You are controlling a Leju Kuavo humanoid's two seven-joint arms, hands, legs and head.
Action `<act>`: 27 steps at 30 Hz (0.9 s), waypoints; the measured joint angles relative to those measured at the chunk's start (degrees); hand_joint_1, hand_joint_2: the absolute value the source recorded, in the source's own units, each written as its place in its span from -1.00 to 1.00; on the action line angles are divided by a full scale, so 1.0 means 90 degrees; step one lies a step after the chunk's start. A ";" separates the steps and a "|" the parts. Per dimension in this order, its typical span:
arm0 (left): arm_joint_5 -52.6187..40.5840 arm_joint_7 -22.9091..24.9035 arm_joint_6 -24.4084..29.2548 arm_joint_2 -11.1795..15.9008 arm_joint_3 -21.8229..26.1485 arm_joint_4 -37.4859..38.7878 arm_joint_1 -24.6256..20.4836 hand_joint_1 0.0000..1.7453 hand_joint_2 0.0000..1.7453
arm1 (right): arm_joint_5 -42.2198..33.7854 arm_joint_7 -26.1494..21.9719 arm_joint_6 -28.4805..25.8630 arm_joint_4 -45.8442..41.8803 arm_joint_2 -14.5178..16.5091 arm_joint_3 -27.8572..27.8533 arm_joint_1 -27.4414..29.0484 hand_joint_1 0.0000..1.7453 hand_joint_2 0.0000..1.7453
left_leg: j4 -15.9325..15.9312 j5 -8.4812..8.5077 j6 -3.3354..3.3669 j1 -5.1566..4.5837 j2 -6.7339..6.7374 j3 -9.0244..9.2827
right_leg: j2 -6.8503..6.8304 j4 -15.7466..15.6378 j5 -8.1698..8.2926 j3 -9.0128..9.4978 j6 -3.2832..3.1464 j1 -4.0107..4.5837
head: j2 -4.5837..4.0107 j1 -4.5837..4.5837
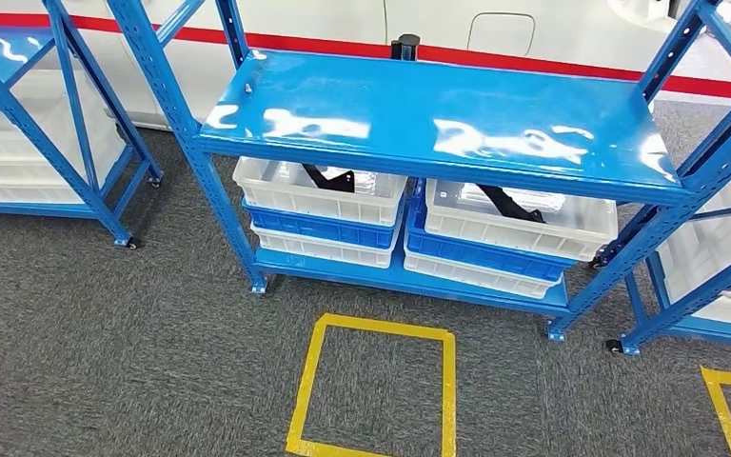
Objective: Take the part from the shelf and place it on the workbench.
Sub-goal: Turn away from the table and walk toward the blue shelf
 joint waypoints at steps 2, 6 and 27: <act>-0.0026 0.0091 0.0167 -0.0010 0.0000 0.0000 0.0007 -1.00 -1.00 | -0.0022 0.0004 -0.0050 0.0001 -0.0005 0.0000 0.0007 -1.00 -1.00 | -0.0012 -0.0009 -0.0029 0.0012 0.0062 0.0023 | 0.0000 0.0800 -0.0244 -0.0454 0.0023 -0.0047 | 0.0000 0.0005; -0.0037 0.0149 0.0313 -0.0055 0.0000 0.0001 0.0016 -1.00 -1.00 | -0.0035 0.0022 -0.0087 0.0002 -0.0024 -0.0002 0.0054 -1.00 -1.00 | 0.0051 -0.0157 -0.0208 0.0104 0.0192 0.0126 | -0.0117 0.0049 0.0227 -0.0183 0.0341 -0.0161 | 0.0000 0.0008; 0.0017 0.0349 0.0425 -0.0048 0.0010 -0.0010 -0.0014 -1.00 -1.00 | -0.0059 0.0037 -0.0190 0.0002 0.0068 -0.0003 0.0015 -1.00 -1.00 | 0.0099 -0.0424 -0.0468 0.0127 0.0321 0.0234 | -0.0138 -0.0606 0.0354 0.0202 -0.0048 -0.0090 | 0.0000 -0.0028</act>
